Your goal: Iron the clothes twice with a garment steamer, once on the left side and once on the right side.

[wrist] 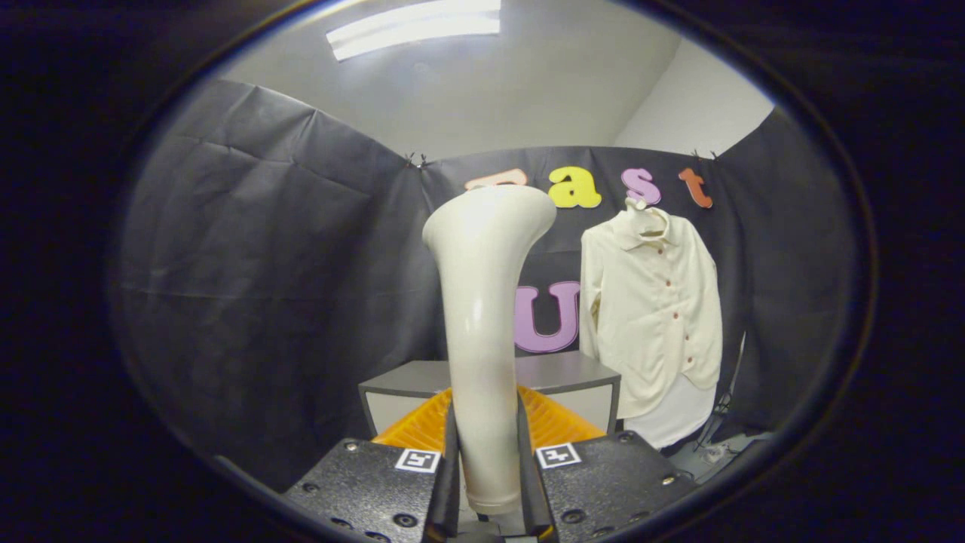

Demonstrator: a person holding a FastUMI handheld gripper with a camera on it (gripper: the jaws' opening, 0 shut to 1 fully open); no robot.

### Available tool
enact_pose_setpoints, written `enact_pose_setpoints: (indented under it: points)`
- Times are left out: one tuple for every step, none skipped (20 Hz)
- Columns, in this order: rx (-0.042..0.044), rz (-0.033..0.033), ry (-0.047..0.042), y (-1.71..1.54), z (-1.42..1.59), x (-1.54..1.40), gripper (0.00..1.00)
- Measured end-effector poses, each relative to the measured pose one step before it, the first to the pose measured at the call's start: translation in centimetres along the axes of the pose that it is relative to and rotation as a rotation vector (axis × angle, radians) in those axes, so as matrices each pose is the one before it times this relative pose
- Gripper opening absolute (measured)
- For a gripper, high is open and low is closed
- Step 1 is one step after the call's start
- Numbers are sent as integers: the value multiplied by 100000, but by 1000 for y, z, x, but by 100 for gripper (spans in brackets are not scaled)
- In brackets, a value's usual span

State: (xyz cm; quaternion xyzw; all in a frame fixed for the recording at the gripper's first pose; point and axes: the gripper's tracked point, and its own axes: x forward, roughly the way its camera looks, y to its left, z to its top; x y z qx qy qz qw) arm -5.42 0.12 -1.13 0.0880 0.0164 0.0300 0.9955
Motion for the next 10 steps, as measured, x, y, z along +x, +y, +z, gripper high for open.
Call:
enact_pose_setpoints:
  points:
    - [-233,126,377,270,-74,-67,32]
    - [50,272,737,256,-147,-200,32]
    - [-408,351,463,327,-337,-155,32]
    - [-193,-55,123,192,-120,-36,32]
    - [-1012,-8,-160,79,71,57,32]
    - [-445,-212,216,-12,-151,-5,32]
    - [-360,-241,318,-40,-263,58,32]
    - [26,-193,-145,-40,-118,-4,32]
    - [-298,-36,289,-28,-56,32,32]
    - [67,-265,154,-95,-58,12,32]
